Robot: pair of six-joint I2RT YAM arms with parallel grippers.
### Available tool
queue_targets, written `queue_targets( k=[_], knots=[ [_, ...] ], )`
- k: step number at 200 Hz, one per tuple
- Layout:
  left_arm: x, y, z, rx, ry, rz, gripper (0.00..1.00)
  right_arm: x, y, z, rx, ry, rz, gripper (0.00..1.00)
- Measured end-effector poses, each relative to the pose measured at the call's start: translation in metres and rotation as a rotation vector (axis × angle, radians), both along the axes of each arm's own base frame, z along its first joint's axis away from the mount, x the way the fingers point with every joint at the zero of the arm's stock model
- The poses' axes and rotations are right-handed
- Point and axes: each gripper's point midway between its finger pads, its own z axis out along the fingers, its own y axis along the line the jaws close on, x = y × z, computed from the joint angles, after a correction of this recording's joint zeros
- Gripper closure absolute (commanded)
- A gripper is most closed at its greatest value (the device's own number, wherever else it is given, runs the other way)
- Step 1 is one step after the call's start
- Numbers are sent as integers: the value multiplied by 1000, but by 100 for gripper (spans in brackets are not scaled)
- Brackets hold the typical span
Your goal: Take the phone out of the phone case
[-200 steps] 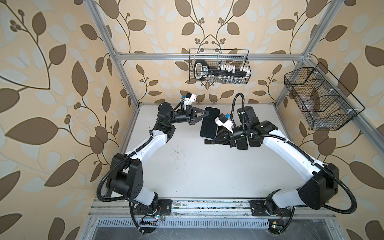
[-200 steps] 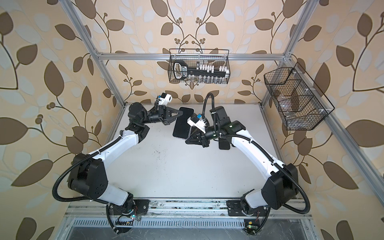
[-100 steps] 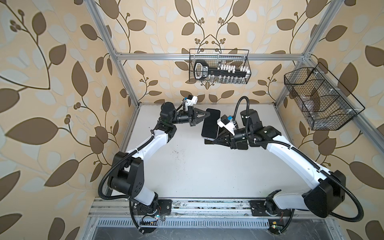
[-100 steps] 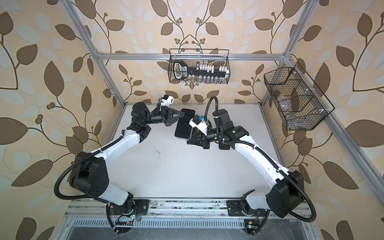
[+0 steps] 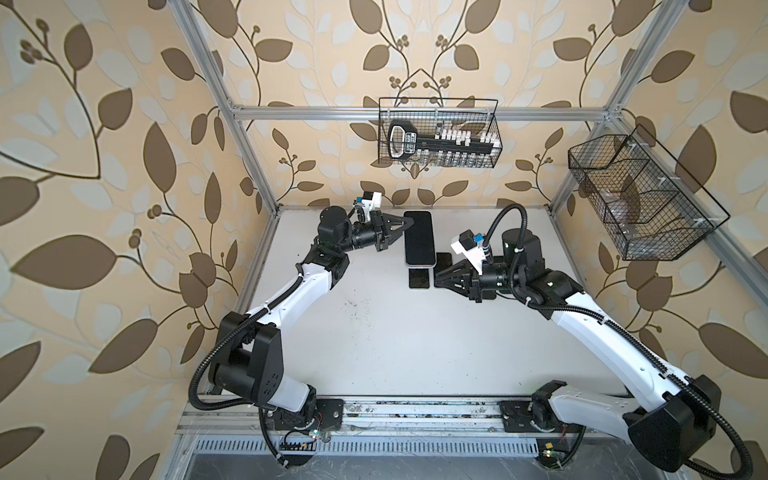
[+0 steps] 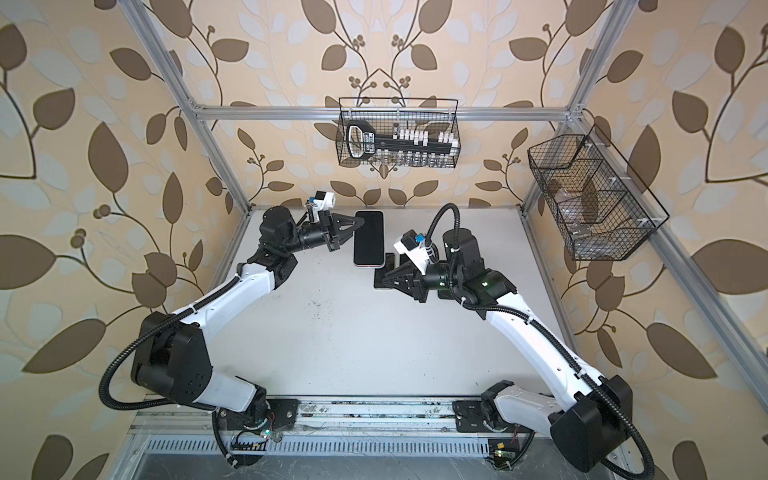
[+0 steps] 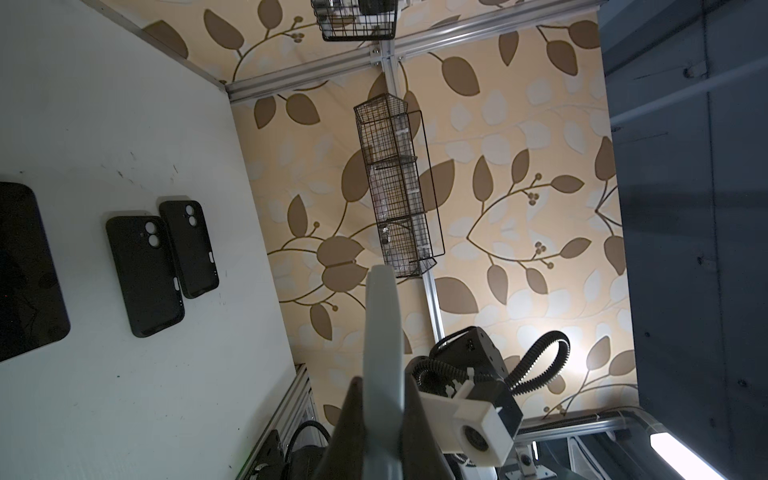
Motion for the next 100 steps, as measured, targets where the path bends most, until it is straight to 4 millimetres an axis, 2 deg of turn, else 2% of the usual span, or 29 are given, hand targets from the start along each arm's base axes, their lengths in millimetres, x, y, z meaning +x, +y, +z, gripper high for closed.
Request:
queue_targets(
  k=[71,100],
  knots=[
    [7,9,6,-18,0,90,100,-9,-14,19,44,-38,-86,71],
    [10,13,3,-21,6,130,100,-9,-18,24,61,-21,-127,57]
  ],
)
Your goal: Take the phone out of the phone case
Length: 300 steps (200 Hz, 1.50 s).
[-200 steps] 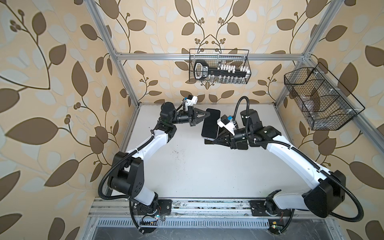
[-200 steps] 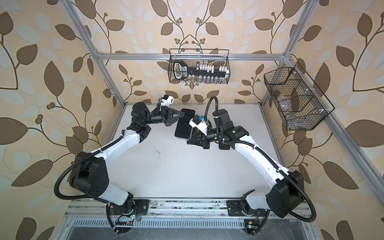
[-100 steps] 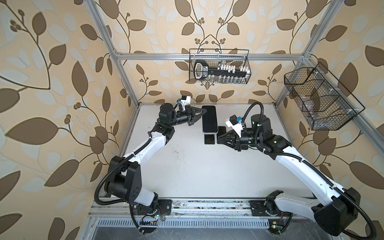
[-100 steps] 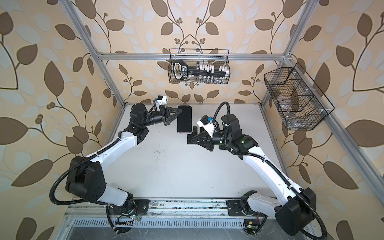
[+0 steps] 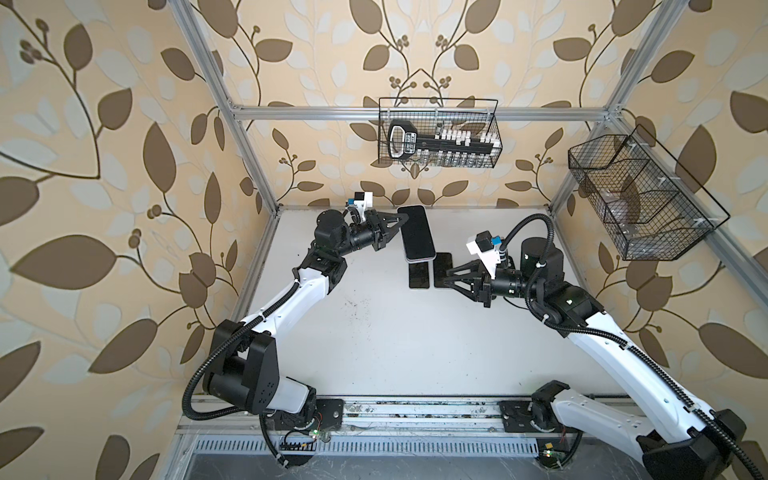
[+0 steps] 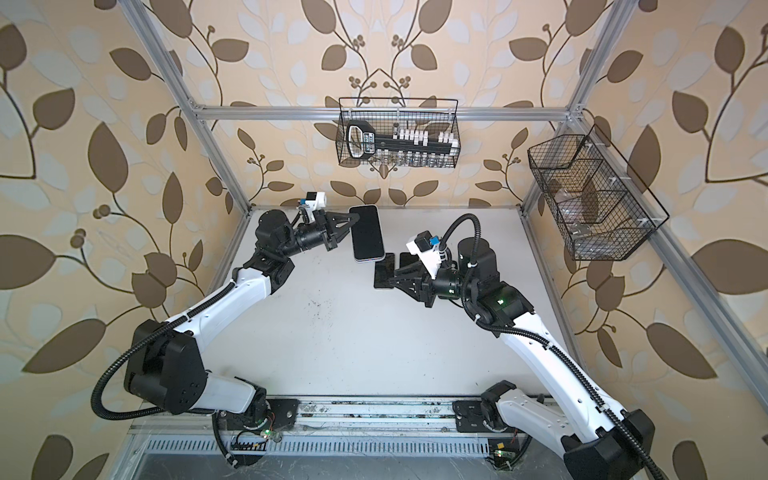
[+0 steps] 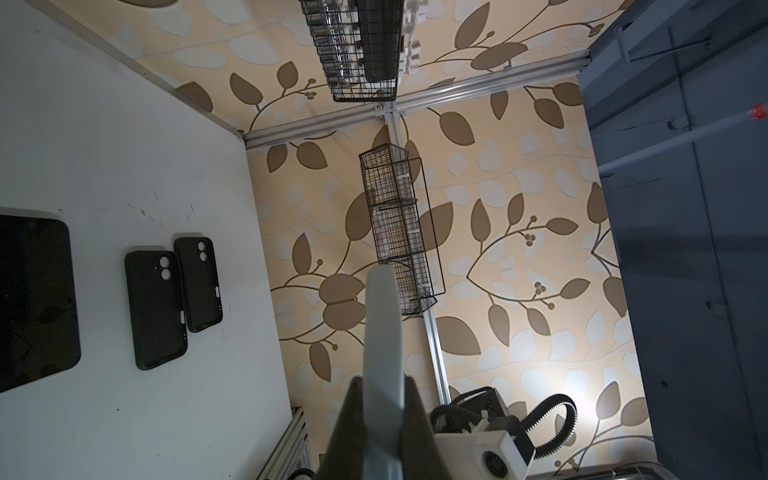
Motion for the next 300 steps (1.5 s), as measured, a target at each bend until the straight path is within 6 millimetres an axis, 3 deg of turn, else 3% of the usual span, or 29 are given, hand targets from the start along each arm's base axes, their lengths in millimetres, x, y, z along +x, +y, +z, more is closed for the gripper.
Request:
queue_targets(
  k=[15,45,68,118,162,209,300],
  knots=[
    [1,5,-6,0,15,36,100,0,-2,0,16,16,-23,48],
    [3,18,-29,-6,81,136,100,3,-9,-7,63,86,-103,18],
    [4,30,-47,-15,137,216,100,7,-16,-9,129,143,-188,9],
    [-3,46,-58,-59,194,334,100,20,-20,-33,271,313,-338,6],
    [-14,45,-53,-115,191,342,100,28,0,-54,355,430,-382,5],
    [-16,48,-54,-134,197,354,100,34,24,-53,415,454,-367,6],
    [-20,48,-52,-138,194,344,100,51,30,-51,490,462,-397,7]
  ],
)
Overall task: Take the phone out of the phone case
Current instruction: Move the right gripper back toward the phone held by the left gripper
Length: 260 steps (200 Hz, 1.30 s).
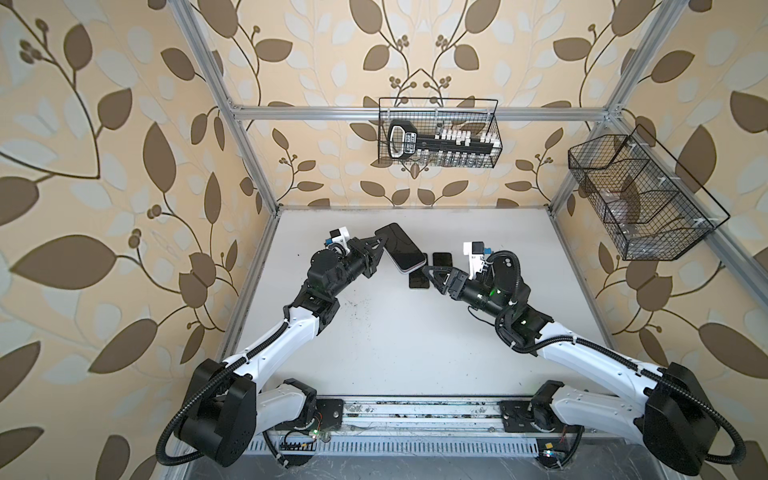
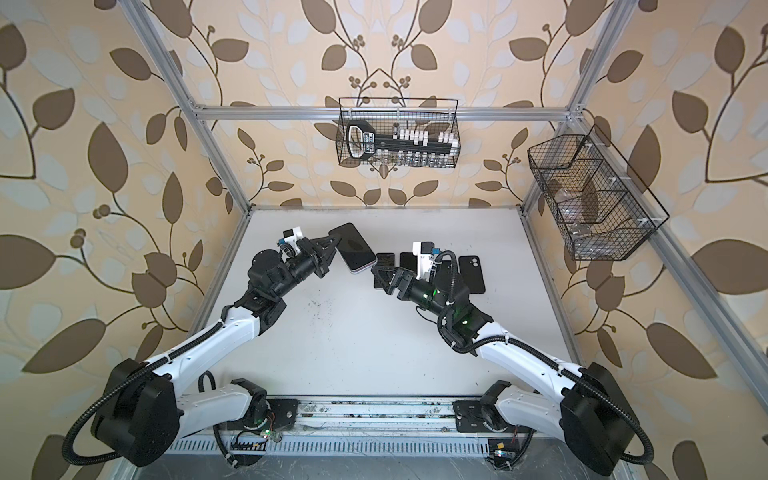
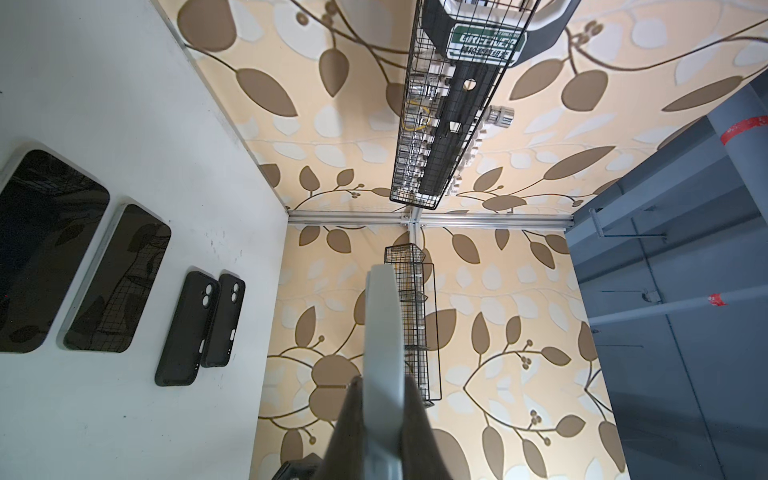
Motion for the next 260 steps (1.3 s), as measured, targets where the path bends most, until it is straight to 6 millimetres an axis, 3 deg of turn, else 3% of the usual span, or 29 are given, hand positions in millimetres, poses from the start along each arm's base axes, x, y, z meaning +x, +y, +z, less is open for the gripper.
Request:
queue_targets(
  k=[190,260],
  knots=[
    [-2,-2,1,-16,12,-18,100,16,5,1,67,-5,-14,8],
    [-2,-2,2,-18,8,-19,100,15,-3,-4,84,1,-46,8]
  ],
)
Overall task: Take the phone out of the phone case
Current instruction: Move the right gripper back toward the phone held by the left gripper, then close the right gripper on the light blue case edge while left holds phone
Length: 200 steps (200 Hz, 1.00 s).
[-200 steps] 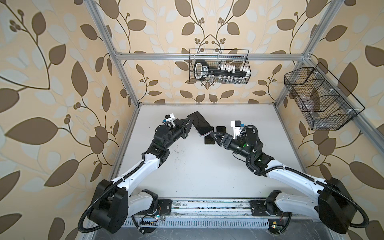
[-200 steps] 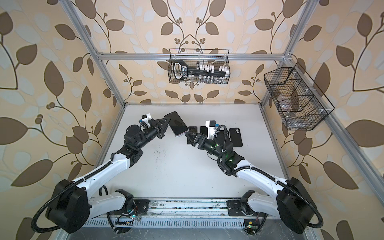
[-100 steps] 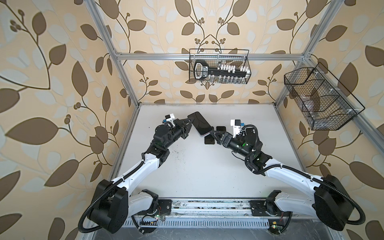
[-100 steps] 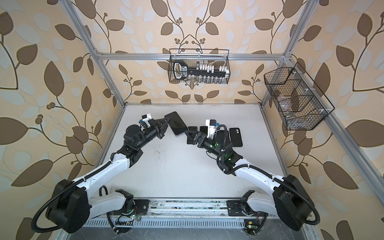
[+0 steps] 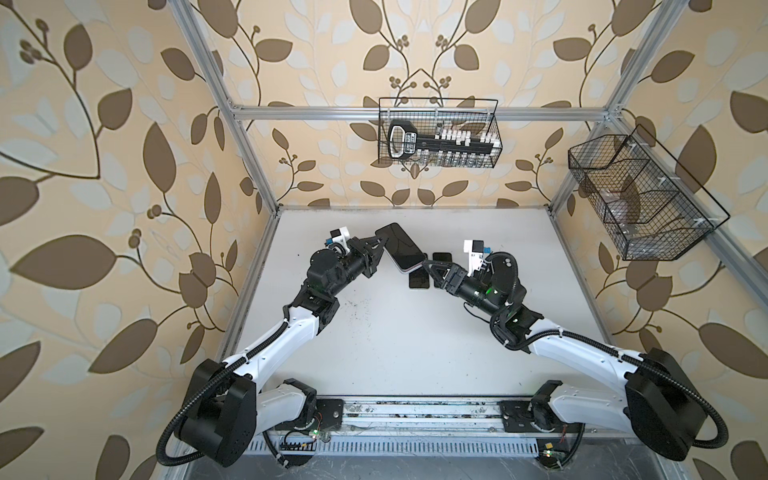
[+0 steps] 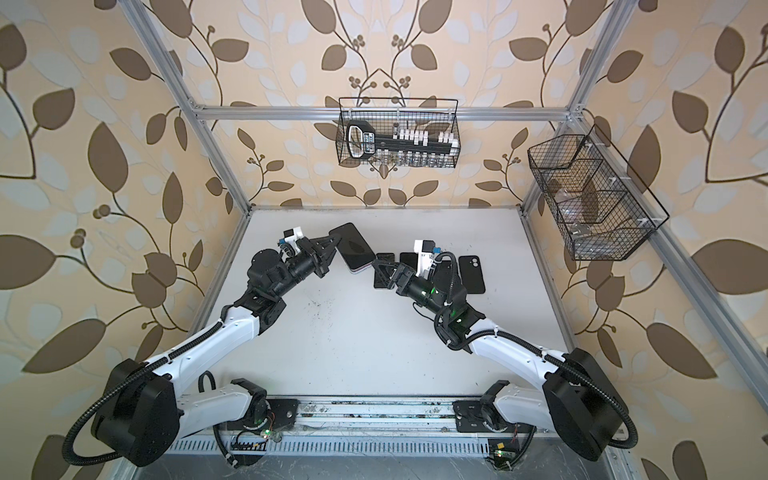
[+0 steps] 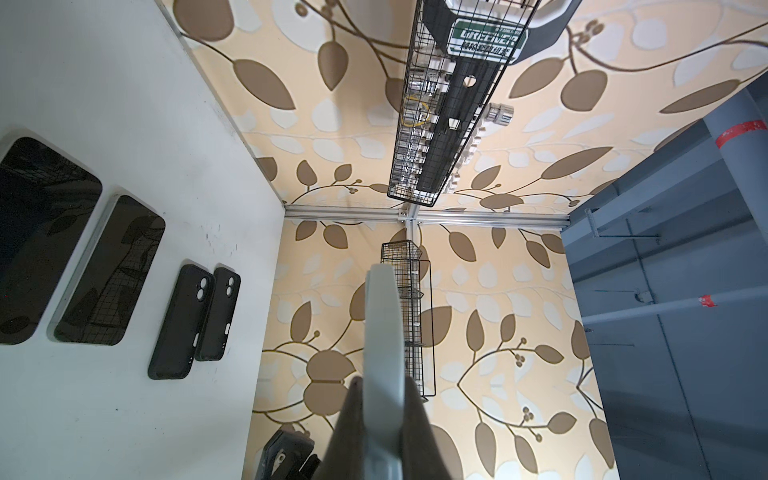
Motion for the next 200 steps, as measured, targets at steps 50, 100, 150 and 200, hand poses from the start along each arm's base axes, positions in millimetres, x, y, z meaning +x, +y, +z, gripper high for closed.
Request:
queue_targets(
  k=[50,100,150,200],
  knots=[
    [0,-1,7,-9,-16,-3,100,-1,-4,-3,-1,8,-21,8],
    [0,-1,12,-14,-27,-4,100,-1,-4,0,6,-1,-19,10],
    [-1,-3,12,-13,-24,-9,100,-4,0,6,24,-26,9,11],
    [-2,-5,11,-12,-23,-11,100,-4,5,5,27,-31,30,11]
  ],
)
